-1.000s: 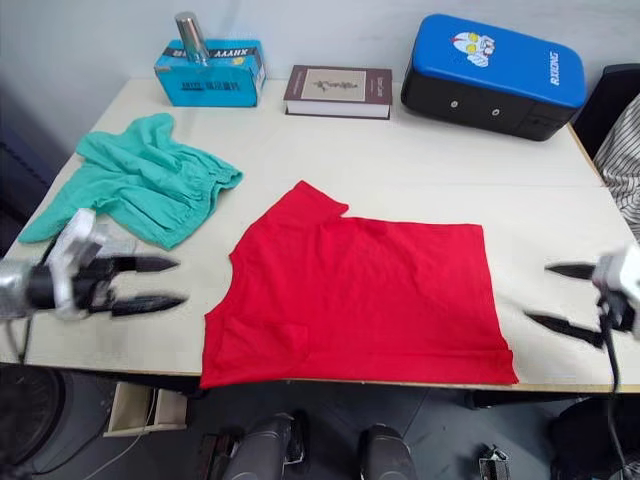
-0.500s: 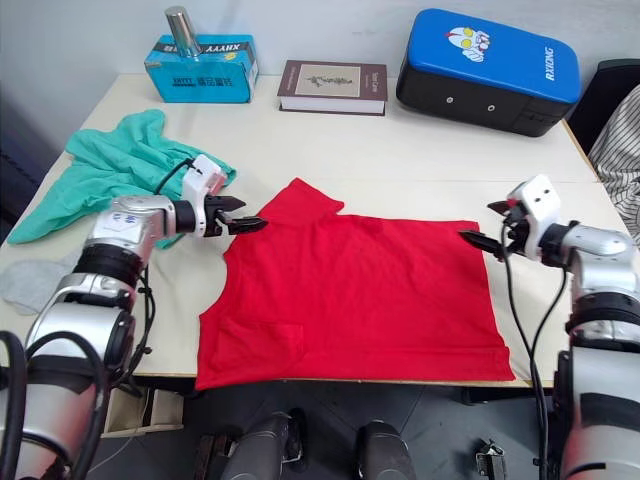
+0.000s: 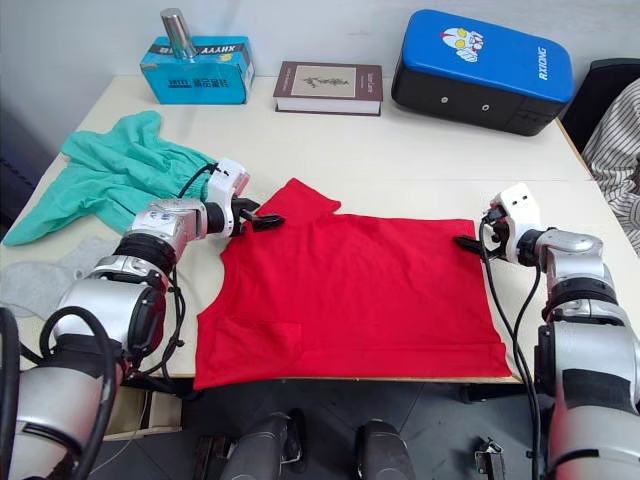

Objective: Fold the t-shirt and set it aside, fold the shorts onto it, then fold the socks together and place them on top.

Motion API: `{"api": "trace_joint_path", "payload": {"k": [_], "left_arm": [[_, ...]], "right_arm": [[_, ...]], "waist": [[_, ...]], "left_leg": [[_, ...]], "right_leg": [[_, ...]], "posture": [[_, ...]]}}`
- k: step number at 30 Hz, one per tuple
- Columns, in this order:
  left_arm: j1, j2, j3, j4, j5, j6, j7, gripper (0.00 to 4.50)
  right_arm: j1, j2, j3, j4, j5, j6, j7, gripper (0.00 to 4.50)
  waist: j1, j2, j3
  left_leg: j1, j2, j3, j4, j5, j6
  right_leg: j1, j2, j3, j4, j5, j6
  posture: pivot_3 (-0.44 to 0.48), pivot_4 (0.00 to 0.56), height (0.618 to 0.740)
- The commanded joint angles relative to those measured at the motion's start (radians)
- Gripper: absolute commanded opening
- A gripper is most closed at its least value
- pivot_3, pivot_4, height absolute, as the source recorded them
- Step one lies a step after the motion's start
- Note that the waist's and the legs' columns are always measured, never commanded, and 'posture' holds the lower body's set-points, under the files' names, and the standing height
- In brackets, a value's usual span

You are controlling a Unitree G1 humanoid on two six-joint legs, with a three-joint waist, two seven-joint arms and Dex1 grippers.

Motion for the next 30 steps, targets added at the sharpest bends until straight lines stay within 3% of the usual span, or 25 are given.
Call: {"api": "trace_joint_path", "payload": {"k": [1, 4, 14, 15, 26, 30], "left_arm": [[-0.008, -0.011, 0.022, 0.013, 0.009, 0.016, -0.021, 4.11], [-0.006, -0.014, 0.033, 0.011, 0.014, 0.023, -0.037, 3.37], [0.026, -0.008, 0.062, 0.002, 0.03, -0.06, -0.014, 0.12], [0.03, -0.01, 0.073, 0.0, 0.023, -0.074, -0.01, 0.0], [0.07, 0.001, 0.218, -0.028, -0.071, -0.183, -0.005, 0.0], [0.074, 0.029, 0.24, -0.046, -0.087, -0.217, -0.075, 0.0]], "right_arm": [[-0.028, 0.008, -0.023, -0.007, 0.017, 0.035, 0.034, 4.5], [-0.03, 0.024, -0.042, -0.009, 0.025, 0.04, 0.029, 3.91], [0.002, 0.028, -0.048, -0.017, 0.008, -0.023, 0.019, 0.35], [0.004, 0.026, -0.052, -0.018, 0.011, -0.03, 0.021, 0.04], [0.052, -0.026, -0.115, -0.06, 0.064, -0.126, 0.104, 0.04], [0.074, -0.039, -0.142, -0.09, 0.097, -0.164, 0.145, 0.04]], "waist": [[0.001, 0.0, 0.0], [0.001, 0.0, 0.0], [0.0, 0.0, 0.0], [0.0, 0.0, 0.0], [-0.001, -0.001, 0.0], [-0.005, -0.001, 0.0]], "left_leg": [[0.0, 0.0, 0.0, 0.0, 0.0, 0.0], [0.0, 0.0, 0.0, 0.0, 0.0, 0.0], [0.0, 0.0, 0.0, 0.0, 0.0, 0.0], [0.0, 0.0, 0.0, 0.0, 0.0, 0.0], [0.0, 0.0, 0.0, 0.0, 0.0, 0.0], [0.0, 0.0, 0.0, 0.0, 0.0, 0.0]], "right_leg": [[0.0, 0.0, 0.0, 0.0, 0.0, 0.0], [0.0, 0.0, 0.0, 0.0, 0.0, 0.0], [0.0, 0.0, 0.0, 0.001, 0.0, 0.0], [0.0, 0.0, 0.0, 0.001, 0.0, 0.0], [0.0, 0.0, 0.0, 0.001, 0.0, 0.0], [-0.001, 0.0, 0.0, 0.001, 0.0, 0.0]], "posture": [[0.0, 0.15, 0.74], [0.0, 0.15, 0.74], [0.0, 0.15, 0.74], [0.0, 0.15, 0.74], [0.0, 0.15, 0.74], [0.0, 0.15, 0.74]]}}
